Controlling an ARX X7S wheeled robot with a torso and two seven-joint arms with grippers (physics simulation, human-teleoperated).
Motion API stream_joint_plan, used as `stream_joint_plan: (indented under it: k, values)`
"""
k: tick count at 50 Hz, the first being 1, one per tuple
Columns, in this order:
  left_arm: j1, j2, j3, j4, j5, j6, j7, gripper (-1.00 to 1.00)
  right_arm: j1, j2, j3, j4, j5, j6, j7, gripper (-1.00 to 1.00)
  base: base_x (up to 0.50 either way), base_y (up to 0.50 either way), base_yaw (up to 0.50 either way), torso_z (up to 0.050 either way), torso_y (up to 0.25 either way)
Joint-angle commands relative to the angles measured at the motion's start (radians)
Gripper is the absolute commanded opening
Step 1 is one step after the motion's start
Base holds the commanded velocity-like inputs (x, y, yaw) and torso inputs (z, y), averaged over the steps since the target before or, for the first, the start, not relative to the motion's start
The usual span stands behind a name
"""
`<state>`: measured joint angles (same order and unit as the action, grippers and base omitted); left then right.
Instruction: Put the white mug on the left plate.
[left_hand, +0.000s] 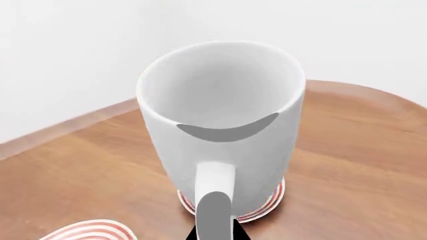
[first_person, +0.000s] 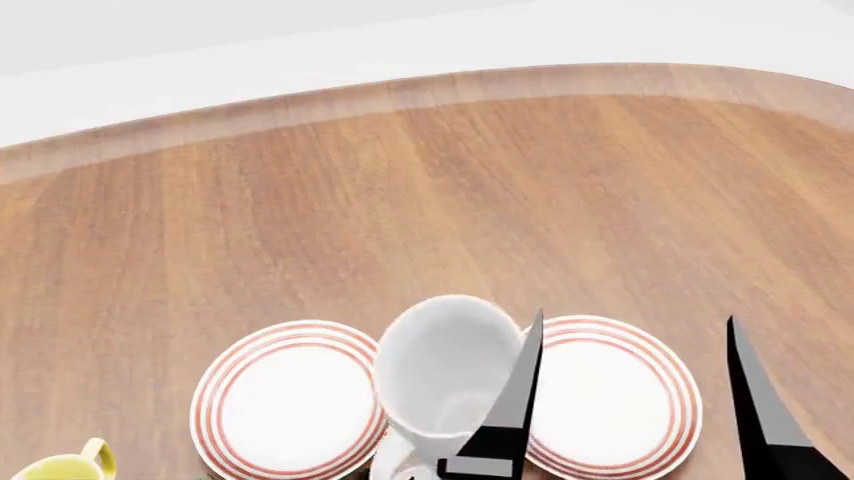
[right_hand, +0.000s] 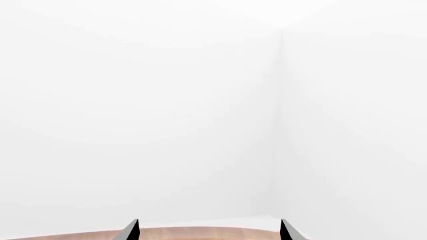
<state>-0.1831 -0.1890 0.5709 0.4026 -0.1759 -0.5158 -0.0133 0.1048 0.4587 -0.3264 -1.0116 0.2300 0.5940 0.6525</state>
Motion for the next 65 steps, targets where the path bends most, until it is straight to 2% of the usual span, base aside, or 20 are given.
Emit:
stream_joint_plan:
  k: [1,24,34,50,65]
  values:
    - [-0.052,-0.001,-0.086,-0.018,-0.047,-0.014,-0.017,-1.0,0.007,0.008,-0.008,-0.003,0.009,0.002,0.013,1.0,0.0,0.0,0.0,0.0,0.0]
    - [-0.213,0.03,-0.238,-0.201,-0.082,0.006,-0.083,-1.0,0.005,0.027,-0.004,-0.009,0.026,-0.006,0.033,1.0,0.0,0.0,0.0,0.0,0.0]
    - [-0.296,0.047,-0.275,-0.34,-0.074,0.045,-0.109,-1.0,0.005,0.034,-0.009,0.0,0.029,-0.017,0.04,1.0,0.0,0.0,0.0,0.0,0.0]
    - [-0.4,0.073,-0.275,-0.59,-0.032,0.126,-0.148,-1.0,0.01,0.044,-0.014,-0.001,0.037,-0.022,0.054,1.0,0.0,0.0,0.0,0.0,0.001]
    - [-0.438,0.092,-0.272,-0.754,-0.026,0.189,-0.171,-1.0,0.012,0.056,-0.016,-0.002,0.047,-0.026,0.066,1.0,0.0,0.0,0.0,0.0,0.0]
